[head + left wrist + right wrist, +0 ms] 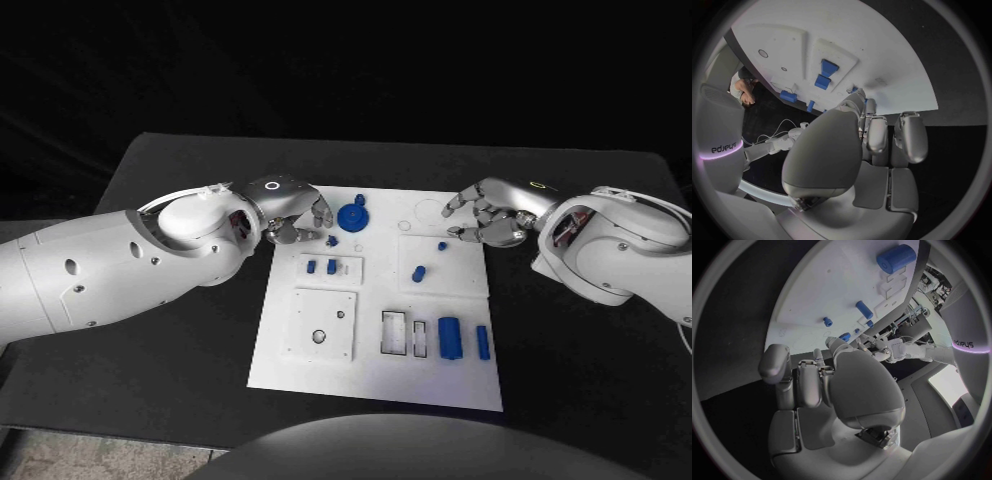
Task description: Assemble the parts on the task board
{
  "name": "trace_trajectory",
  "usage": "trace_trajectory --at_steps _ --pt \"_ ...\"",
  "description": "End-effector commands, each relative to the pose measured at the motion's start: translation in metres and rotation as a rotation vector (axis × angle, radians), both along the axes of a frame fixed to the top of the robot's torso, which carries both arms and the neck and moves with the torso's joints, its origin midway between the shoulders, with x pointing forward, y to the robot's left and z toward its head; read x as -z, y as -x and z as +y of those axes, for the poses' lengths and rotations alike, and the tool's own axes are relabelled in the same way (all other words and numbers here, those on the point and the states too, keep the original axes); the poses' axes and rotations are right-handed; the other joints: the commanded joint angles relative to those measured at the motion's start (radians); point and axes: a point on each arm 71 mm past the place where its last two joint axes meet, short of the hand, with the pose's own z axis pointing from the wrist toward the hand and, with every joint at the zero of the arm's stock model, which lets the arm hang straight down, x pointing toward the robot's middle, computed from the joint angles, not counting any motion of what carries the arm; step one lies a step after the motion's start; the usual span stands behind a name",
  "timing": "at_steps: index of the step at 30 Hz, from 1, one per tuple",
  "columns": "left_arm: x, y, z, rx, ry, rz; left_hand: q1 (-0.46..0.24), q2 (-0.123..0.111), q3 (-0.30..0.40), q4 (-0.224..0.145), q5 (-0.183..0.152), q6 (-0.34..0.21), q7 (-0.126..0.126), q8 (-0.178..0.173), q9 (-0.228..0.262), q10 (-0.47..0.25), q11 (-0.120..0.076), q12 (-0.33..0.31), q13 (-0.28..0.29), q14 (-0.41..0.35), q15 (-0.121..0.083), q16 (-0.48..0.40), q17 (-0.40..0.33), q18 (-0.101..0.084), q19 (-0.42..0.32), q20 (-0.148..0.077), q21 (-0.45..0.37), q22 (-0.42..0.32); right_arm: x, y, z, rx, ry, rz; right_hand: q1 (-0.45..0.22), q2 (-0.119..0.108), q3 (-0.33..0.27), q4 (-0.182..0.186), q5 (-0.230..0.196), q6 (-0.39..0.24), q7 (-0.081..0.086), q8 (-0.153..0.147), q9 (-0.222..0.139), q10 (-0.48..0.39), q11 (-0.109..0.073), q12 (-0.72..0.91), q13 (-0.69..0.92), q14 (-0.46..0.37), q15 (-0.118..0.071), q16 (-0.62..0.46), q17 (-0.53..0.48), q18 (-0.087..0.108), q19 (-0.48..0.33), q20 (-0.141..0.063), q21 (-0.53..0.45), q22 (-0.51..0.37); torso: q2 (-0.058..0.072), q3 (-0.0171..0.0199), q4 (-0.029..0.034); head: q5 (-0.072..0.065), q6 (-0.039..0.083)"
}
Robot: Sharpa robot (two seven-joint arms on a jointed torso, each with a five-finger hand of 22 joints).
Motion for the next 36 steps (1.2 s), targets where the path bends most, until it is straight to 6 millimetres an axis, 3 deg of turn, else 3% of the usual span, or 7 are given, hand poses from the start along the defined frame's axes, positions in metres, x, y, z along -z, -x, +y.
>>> trace_trajectory --at_steps 1,5,12,30,36 --pt "0.003 -0.001 -0.001 0.009 -0.047 -0.001 0.016 -0.001 0.016 -0.009 0.004 -0.020 -0.004 -0.006 -0.009 -0.013 -0.001 -0.007 -0.001 -0.011 -0.001 -0.005 -0.005 0.002 -0.009 -0.001 -0.009 0.188 0.001 0.000 0.001 -0.007 0.005 0.006 -0.003 0.000 0.008 -0.001 0.005 0.006 0.001 0.001 -0.001 0.026 0.009 -0.005 0.193 0.033 0.007 -0.007 -0.001 0.016 -0.007 0.000 -0.006 0.090 0.000 -0.0004 0.0003 -0.001 0.000" --pt "0.007 -0.003 -0.002 0.014 -0.065 0.003 0.021 -0.006 0.029 -0.020 0.002 -0.032 -0.013 -0.005 -0.016 -0.021 -0.003 -0.009 -0.001 -0.016 -0.002 -0.008 -0.013 0.004 -0.015 -0.002 -0.017 0.186 0.001 0.000 0.001 -0.007 0.005 0.006 -0.002 0.000 0.009 -0.002 0.005 0.006 0.001 0.001 -0.001 0.025 0.010 -0.007 0.191 0.033 0.007 -0.007 -0.001 0.016 -0.008 0.001 -0.007 0.090 0.000 -0.0009 0.0010 -0.001 0.000" --pt "0.017 -0.006 -0.006 0.027 -0.070 0.010 -0.005 -0.007 0.040 -0.015 -0.043 -0.019 -0.015 0.003 -0.023 -0.025 -0.004 -0.002 0.004 -0.020 -0.002 -0.008 -0.017 0.004 -0.018 -0.002 -0.020 0.186 0.001 0.001 0.001 -0.007 0.004 0.007 0.000 0.000 0.011 -0.003 0.005 0.007 0.001 0.001 -0.001 0.025 0.010 -0.007 0.191 0.033 0.007 -0.007 -0.002 0.016 -0.008 0.001 -0.008 0.090 0.002 -0.0019 0.0008 -0.004 0.000" --pt "0.021 -0.008 -0.014 0.070 -0.017 -0.002 -0.016 0.010 0.050 -0.021 -0.070 0.021 -0.023 0.019 -0.023 0.007 -0.011 0.032 0.023 -0.024 -0.005 -0.009 -0.027 0.005 -0.020 -0.004 -0.024 0.185 0.003 0.002 0.001 -0.006 0.007 0.013 0.003 0.001 0.016 -0.006 0.004 0.011 0.002 0.003 -0.002 0.026 0.010 -0.007 0.191 0.033 0.008 -0.007 -0.002 0.016 -0.007 0.001 -0.008 0.091 0.000 -0.0004 0.0012 0.001 0.000" --pt "0.021 -0.007 -0.017 0.096 -0.012 0.002 -0.021 0.004 0.047 -0.024 -0.085 0.020 -0.037 0.015 -0.026 0.013 -0.013 0.042 0.029 -0.028 -0.006 -0.012 -0.034 0.007 -0.027 -0.005 -0.033 0.182 0.003 0.001 0.000 -0.005 0.008 0.015 0.005 0.002 0.018 -0.007 0.004 0.012 0.002 0.003 -0.002 0.025 0.010 -0.007 0.191 0.033 0.008 -0.007 -0.001 0.016 -0.007 0.001 -0.009 0.091 0.000 -0.0004 0.0010 0.003 0.000"
